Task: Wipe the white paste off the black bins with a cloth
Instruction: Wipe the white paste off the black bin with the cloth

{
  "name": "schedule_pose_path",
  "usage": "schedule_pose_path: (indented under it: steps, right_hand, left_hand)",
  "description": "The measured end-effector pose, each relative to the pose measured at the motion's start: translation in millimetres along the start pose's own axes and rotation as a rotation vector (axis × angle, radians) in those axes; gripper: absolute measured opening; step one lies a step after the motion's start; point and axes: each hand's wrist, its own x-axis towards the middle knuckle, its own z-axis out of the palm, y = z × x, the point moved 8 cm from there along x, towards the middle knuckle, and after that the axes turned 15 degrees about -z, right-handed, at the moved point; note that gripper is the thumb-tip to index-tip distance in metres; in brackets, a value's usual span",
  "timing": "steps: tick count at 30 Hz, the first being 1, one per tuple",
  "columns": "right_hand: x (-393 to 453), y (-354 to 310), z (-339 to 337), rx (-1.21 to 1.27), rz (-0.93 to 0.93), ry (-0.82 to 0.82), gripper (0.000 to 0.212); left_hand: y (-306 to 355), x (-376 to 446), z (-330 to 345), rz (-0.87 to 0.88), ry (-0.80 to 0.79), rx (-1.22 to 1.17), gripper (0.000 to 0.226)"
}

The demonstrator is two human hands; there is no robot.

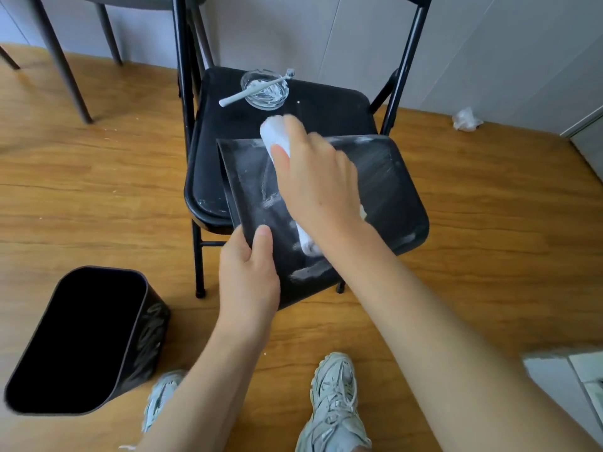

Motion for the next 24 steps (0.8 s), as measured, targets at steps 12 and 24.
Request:
schedule_pose_path:
  steps: [12, 24]
  right_hand:
    - [16, -12, 8, 0.037, -0.004, -0.053, 0.035]
    - [1, -28, 13, -0.055, -0.089, -0.136, 0.039]
  left_hand:
    - [1, 3, 1, -0.020, -0.046, 0.025, 0.024]
    - [-7, 3, -3, -0.055, -0.026, -0.015, 0.031]
